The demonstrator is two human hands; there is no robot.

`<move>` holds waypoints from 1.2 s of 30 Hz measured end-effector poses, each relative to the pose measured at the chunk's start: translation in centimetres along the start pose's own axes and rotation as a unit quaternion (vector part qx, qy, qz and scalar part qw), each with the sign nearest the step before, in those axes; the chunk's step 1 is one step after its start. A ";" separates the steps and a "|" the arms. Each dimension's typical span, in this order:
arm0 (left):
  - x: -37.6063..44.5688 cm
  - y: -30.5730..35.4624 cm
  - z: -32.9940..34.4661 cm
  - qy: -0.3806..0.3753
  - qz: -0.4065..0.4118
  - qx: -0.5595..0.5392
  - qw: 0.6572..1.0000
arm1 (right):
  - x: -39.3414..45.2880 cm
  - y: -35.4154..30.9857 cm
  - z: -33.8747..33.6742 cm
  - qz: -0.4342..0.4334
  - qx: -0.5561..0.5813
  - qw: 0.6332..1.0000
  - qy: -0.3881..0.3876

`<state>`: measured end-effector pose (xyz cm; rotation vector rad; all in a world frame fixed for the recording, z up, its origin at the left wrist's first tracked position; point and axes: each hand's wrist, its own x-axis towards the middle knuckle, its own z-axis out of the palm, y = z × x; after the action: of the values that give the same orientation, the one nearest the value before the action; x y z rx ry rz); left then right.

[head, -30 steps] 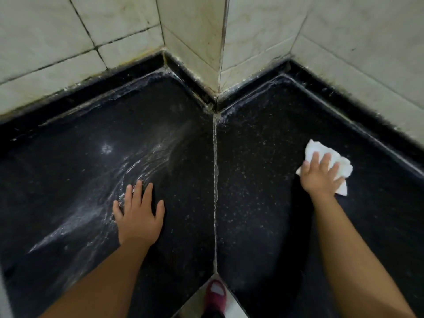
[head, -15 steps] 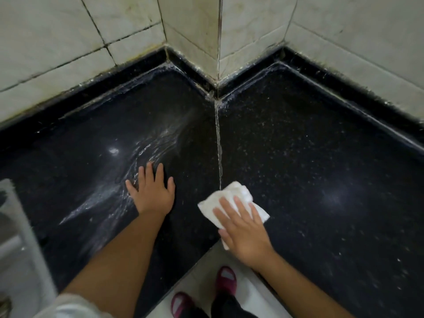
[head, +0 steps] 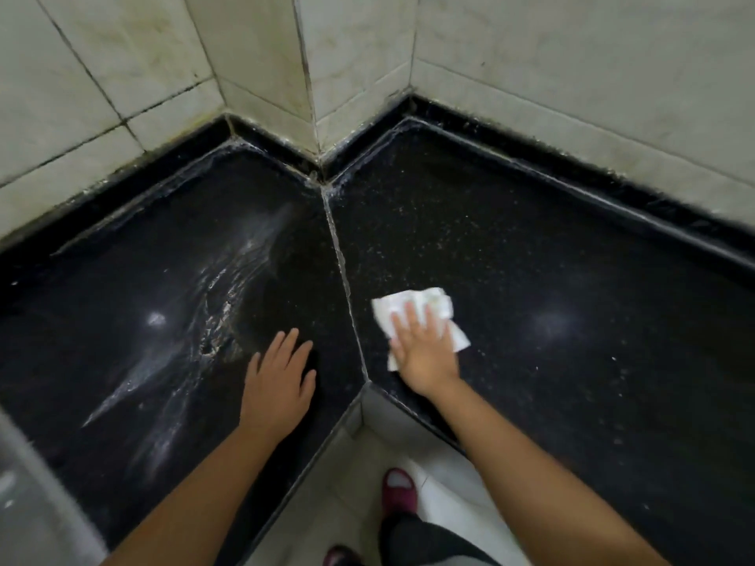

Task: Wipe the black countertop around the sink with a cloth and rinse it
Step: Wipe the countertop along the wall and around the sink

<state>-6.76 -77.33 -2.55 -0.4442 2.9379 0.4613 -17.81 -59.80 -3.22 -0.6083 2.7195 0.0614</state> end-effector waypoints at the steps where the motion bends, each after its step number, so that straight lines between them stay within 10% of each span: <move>1: -0.6 0.3 0.2 -0.001 -0.002 -0.004 1.000 | -1.1 -1.9 0.9 -0.006 0.005 1.000 0.027; 6: -2.6 1.2 1.1 0.003 0.028 -0.018 0.999 | -8.5 -1.5 4.2 -0.041 0.075 0.996 0.024; 16: -4.4 2.4 3.0 -0.044 0.065 0.038 0.996 | -18.5 10.8 8.3 0.345 0.177 0.919 0.066; 22: -5.1 2.7 4.1 -0.023 0.042 0.005 0.999 | -12.6 17.6 3.5 0.431 0.215 0.874 0.068; 30: -5.0 2.1 3.6 -0.035 0.039 -0.023 0.998 | -3.2 7.1 2.0 0.145 0.110 0.983 0.033; 33: -6.2 0.7 2.8 -0.013 0.007 -0.038 0.999 | -4.8 -1.9 3.5 -0.011 0.058 0.984 0.170; 36: -8.0 -2.0 1.5 0.009 -0.053 -0.043 0.998 | -7.0 -7.2 5.0 -0.108 0.069 0.988 0.087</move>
<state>1.54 -76.52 -3.13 -0.6135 2.9021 0.5729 -7.20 -62.87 -5.27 -0.8988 2.7741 -0.2421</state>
